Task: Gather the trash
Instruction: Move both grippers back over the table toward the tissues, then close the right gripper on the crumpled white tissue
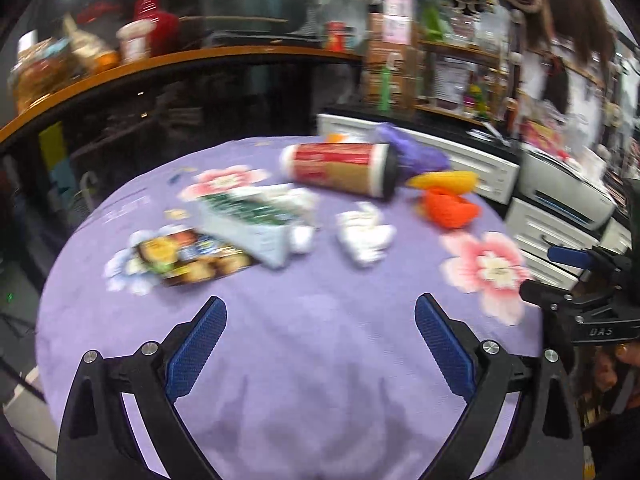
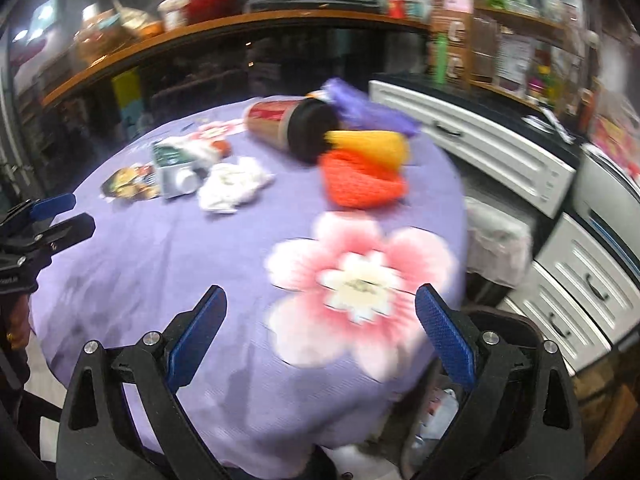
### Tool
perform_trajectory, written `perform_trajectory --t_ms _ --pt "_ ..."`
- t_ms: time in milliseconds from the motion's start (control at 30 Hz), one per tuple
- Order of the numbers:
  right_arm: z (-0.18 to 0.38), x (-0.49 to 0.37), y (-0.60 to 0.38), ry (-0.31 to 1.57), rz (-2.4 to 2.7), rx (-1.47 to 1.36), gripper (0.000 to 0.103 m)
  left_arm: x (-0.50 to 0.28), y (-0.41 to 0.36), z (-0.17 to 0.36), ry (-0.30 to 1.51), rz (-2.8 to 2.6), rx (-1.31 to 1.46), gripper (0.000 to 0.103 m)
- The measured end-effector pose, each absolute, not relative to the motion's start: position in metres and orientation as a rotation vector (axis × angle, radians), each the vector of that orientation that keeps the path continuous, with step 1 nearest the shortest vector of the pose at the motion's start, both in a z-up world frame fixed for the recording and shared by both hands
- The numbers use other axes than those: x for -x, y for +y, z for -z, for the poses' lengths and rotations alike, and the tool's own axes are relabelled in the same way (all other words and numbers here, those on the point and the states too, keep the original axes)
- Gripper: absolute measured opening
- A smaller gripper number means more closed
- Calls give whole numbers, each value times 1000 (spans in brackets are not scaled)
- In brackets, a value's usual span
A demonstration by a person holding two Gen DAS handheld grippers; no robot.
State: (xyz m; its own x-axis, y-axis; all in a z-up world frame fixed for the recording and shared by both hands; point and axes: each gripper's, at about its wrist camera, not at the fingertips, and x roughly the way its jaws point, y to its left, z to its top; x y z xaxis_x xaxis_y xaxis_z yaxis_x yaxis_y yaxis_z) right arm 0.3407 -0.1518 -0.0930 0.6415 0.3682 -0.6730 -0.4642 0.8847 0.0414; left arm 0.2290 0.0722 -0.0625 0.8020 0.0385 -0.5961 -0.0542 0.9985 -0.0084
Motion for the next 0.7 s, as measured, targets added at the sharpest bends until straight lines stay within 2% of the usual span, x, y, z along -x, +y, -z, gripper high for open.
perform_trajectory --t_ms 233,500,700 --pt "101 -364 -84 792 -574 149 94 -222 120 63 636 -114 71 94" --pt "110 -417 -33 848 -547 176 94 -221 140 70 645 -103 105 94" --pt "118 -447 -11 890 -511 170 83 -223 141 78 657 -91 108 94"
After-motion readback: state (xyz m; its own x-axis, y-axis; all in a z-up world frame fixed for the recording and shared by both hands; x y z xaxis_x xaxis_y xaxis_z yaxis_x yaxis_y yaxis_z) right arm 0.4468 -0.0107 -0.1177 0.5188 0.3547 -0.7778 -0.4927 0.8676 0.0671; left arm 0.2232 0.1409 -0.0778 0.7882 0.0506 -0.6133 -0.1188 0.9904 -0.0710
